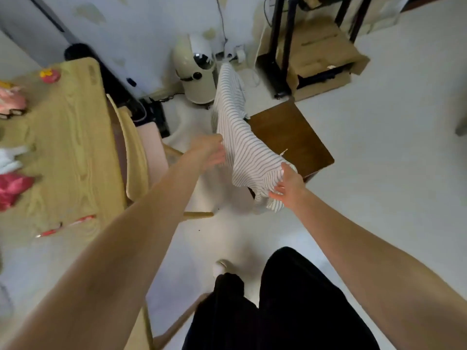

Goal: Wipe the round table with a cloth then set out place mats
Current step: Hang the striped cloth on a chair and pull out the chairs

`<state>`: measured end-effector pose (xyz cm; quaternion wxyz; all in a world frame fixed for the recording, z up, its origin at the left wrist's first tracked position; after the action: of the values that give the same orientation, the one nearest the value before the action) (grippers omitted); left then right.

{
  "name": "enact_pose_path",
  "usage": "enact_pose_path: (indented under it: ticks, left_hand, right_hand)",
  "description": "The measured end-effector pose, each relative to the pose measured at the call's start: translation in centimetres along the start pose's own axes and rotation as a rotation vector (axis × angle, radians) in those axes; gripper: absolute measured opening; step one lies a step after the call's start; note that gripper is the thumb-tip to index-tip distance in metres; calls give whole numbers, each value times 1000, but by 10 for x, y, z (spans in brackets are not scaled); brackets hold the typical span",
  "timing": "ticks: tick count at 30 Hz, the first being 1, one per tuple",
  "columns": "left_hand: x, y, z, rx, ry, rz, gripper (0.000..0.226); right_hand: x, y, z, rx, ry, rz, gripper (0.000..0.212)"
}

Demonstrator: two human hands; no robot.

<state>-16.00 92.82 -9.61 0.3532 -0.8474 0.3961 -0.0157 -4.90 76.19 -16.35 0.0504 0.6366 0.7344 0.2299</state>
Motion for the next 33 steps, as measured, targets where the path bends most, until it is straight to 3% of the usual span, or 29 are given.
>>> enact_pose_path:
  ticks: [3,6,8,10,13,18,23,28,30,32,33]
  left_hand:
    - [-13,-28,27,2,-35,77,14]
    - [-5,-59,86,42,-6,95,66]
    - [2,-70,117,61,-9,131,84]
    - [10,-84,119,66,-35,123,80]
    - [31,-84,147,-30,19,146,69]
    - [46,-71,233,-119,0,106,88]
    - [48,-94,209,-59,64,171,52]
    - [50,-85,268,-158,105,251,45]
    - [51,-95,257,-148,159,265,23]
    - [59,-101,248,-119,259,217,3]
    - [67,-111,239,-110,322,193,8]
  right_hand:
    - [8,-12,8,13,-94,153,64]
    - [24,-8,18,-19,-138,325,56]
    - [35,-3,30,-43,-128,445,47]
    - [47,4,32,-79,-111,547,42]
    - [51,-5,45,-70,-217,722,50]
    - [72,-1,66,-42,-299,987,67]
    - [96,5,84,-34,-423,1198,74]
    - [99,10,96,-25,-608,1103,39]
    - [99,18,98,14,-674,1073,21]
    - [95,30,99,21,-675,1068,20]
    - [92,40,99,-10,-668,1076,24]
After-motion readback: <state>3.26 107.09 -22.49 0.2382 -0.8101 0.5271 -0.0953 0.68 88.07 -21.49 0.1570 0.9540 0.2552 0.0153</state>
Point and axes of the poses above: each hand's wrist, its own z-axis towards the middle knuckle, its own x-axis out of the palm, y = z × x, the point moved 3 cm from there along z, towards the middle knuckle, and after that the axes turned 13 degrees about z, right-handed, at the moved point
